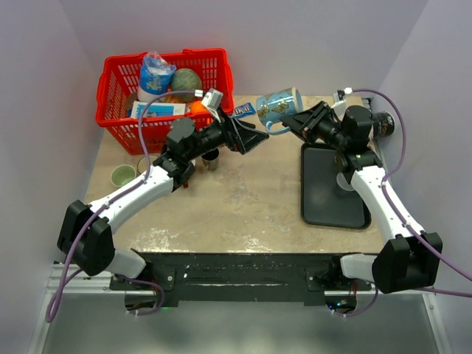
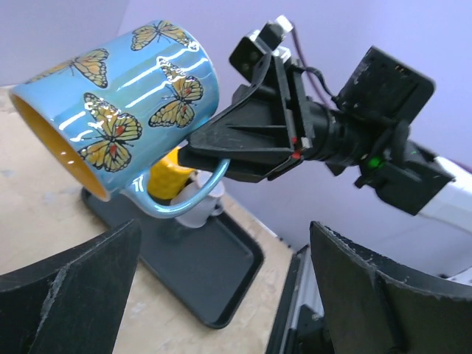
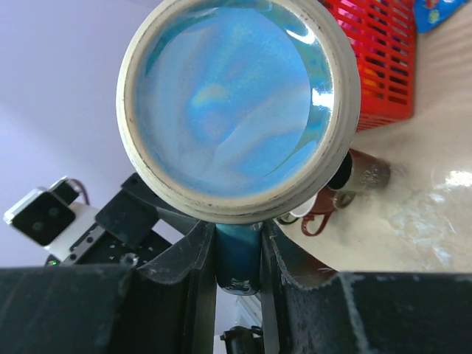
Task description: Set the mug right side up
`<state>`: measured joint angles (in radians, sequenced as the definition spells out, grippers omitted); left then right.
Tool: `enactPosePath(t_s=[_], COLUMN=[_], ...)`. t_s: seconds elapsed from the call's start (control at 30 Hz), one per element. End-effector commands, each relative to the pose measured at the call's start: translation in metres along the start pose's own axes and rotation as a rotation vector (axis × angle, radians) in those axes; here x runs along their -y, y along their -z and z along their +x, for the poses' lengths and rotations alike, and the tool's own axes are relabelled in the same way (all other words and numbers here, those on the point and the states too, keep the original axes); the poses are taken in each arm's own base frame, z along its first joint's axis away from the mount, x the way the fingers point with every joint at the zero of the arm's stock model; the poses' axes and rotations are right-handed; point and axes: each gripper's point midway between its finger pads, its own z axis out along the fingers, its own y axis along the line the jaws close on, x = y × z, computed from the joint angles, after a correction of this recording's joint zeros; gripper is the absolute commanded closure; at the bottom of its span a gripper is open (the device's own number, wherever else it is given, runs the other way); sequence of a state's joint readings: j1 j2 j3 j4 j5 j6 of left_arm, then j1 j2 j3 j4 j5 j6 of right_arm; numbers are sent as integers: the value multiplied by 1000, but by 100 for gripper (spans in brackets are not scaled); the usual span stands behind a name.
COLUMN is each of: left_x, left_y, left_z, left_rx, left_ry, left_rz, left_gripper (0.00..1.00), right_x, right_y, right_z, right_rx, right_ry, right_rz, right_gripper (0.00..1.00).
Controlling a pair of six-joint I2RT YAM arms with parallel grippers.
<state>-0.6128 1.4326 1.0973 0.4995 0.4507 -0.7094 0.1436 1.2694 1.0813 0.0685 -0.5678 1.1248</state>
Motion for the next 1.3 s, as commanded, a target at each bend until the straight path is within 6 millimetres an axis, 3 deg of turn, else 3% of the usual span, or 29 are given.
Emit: enactPosePath(t_s=[0.0, 0.3, 0.77, 0.87, 1.17, 1.27], left_x=[16, 15, 41, 45, 52, 54], left_y=[-8, -20, -22, -22, -20, -19], left_z=[-18, -13, -32, -38, -42, -44], left_rx=[59, 38, 105, 123, 122, 128], left_ry=[105, 223, 343, 406, 488, 500], left_rz=[70, 110, 273, 306, 348, 360], left_gripper=[1, 1, 2, 10, 56, 67], right_x=[-95, -122, -130, -131, -129, -125], right_y=[18, 32, 47, 49, 49, 48], right_z=[-18, -10, 17, 21, 28, 32], right_rx=[59, 37, -8, -6, -13, -21], right_ry=[136, 210, 231, 235, 247, 249], right_rz=[-303, -412, -513, -531, -537, -531], right_gripper=[100, 100, 100, 100, 100, 100])
